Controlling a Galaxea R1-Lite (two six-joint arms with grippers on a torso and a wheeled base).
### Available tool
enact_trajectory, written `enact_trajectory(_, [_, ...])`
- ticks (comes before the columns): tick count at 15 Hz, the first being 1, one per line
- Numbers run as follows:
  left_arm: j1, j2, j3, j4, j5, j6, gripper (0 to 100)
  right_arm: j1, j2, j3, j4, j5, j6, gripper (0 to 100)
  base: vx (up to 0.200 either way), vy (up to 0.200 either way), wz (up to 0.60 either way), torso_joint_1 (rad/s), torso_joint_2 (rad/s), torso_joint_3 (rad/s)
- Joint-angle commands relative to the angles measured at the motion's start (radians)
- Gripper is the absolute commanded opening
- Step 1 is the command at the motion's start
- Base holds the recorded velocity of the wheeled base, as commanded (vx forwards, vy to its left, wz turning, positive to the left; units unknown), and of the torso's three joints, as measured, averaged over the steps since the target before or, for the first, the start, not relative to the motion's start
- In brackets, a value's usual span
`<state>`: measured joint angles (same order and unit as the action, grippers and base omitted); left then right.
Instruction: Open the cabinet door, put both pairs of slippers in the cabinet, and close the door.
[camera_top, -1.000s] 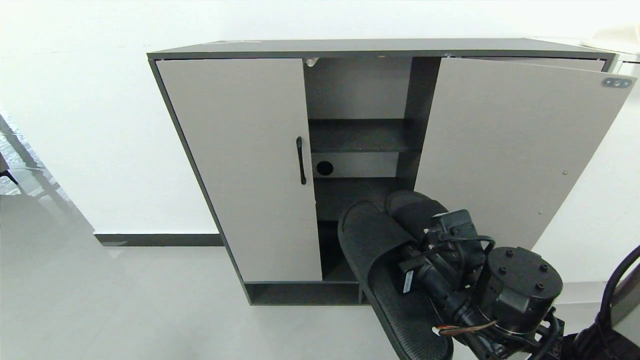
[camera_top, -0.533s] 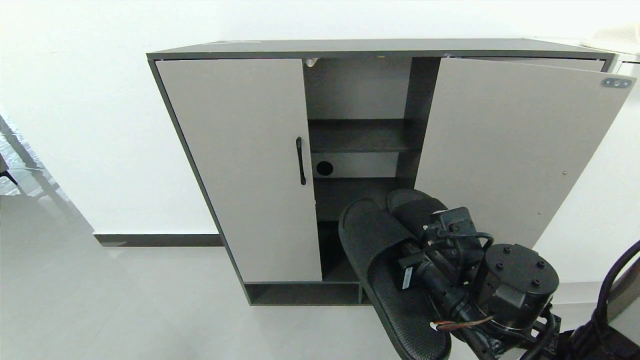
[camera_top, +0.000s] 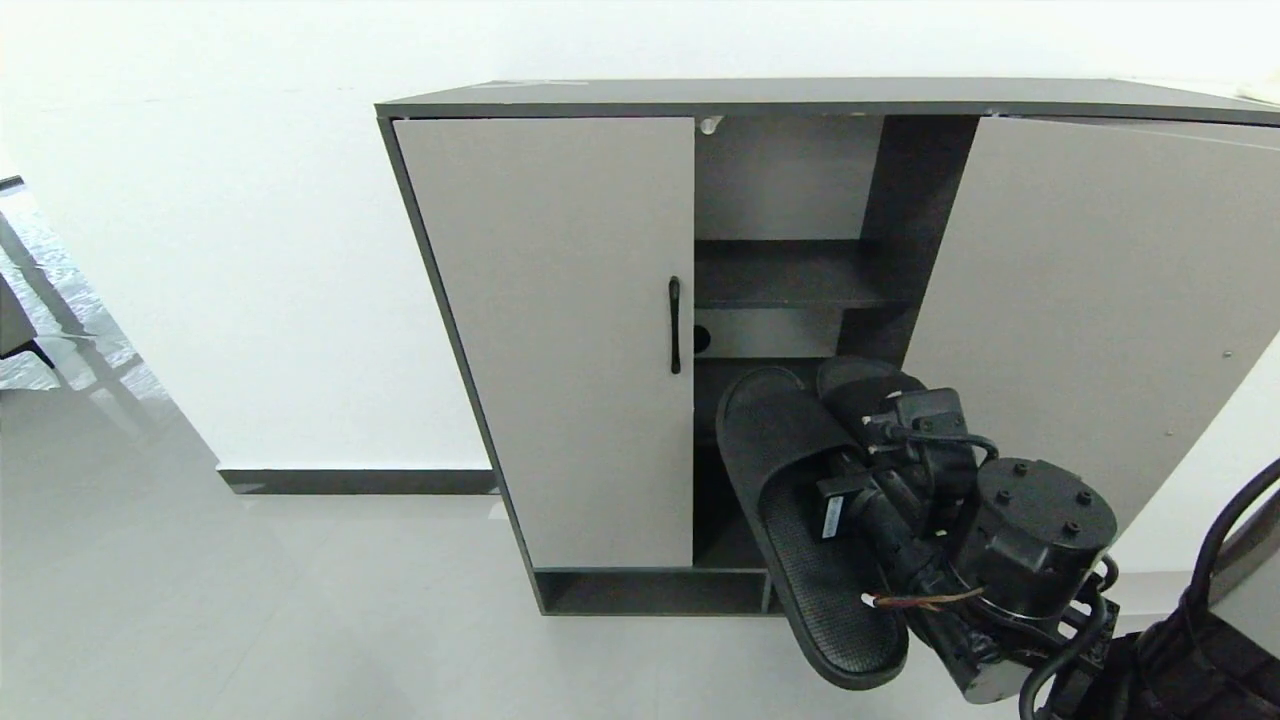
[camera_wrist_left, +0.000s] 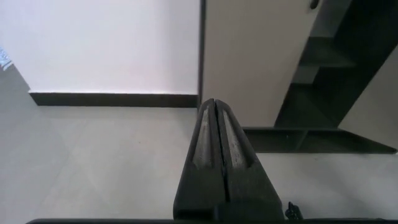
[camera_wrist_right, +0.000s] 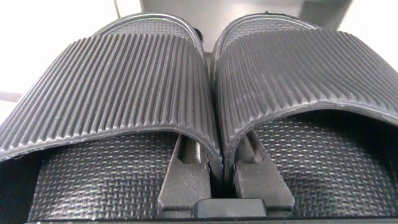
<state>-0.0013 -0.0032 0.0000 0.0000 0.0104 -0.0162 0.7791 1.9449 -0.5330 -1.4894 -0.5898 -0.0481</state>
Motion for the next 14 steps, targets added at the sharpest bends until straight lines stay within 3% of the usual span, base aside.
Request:
enact_trajectory(1, [0.0,0.003,0.0,0.0,0.0,0.001,0,-0.04,0.0,-0.005,0.0,-0.007,-0.018,0,0.0,0.0,0.0,0.0,0.0,0.0])
enact_trajectory(2, [0.0,0.003,0.0,0.0,0.0,0.001,0,-0.046,0.002,-0.021,0.0,-0.038,-0.026,0,0.0,0.0,0.0,0.0,0.0,0.0])
enact_trajectory(8, [0.0,0.003,0.0,0.0,0.0,-0.001,0,-0.147,0.0,-0.061,0.001,-0.051,-0.049,0,0.2,0.0,0.0,0.001,0.0,0.002])
enact_trajectory(12, [0.0,0.003,0.0,0.0,0.0,-0.001,0,-0.153,0.003,-0.101,0.017,-0.048,-0.064,0,0.0,0.0,0.0,0.0,0.0,0.0])
enact_trajectory(14, [0.0,0.003,0.0,0.0,0.0,0.001,0,-0.153,0.003,-0.105,0.023,-0.044,-0.072,0,0.2,0.0,0.0,0.012,0.0,0.002])
